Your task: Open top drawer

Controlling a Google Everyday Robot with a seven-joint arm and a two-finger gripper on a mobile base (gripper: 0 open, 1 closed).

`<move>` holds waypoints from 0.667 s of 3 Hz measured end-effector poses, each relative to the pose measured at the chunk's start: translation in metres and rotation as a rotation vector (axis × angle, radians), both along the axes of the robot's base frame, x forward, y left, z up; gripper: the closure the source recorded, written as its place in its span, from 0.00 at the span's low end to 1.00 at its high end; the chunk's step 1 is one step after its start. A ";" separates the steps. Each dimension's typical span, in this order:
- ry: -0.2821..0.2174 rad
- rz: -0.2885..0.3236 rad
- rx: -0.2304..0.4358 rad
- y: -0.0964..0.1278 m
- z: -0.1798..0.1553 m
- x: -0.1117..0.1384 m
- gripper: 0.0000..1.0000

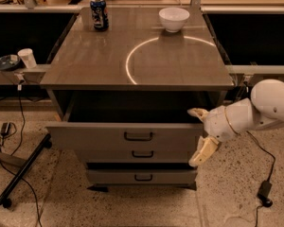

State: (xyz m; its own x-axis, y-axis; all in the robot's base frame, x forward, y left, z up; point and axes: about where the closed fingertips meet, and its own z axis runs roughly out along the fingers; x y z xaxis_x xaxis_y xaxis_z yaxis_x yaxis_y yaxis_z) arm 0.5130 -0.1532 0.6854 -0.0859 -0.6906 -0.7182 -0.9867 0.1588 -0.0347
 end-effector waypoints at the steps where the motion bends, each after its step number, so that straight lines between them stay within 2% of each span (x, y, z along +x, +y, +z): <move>1: 0.009 -0.011 -0.011 -0.003 -0.007 -0.010 0.00; 2: 0.017 -0.023 -0.020 -0.009 -0.009 -0.019 0.00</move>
Offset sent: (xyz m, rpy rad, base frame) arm -0.0318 -0.0213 -0.0087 -0.0326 0.0233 -0.0461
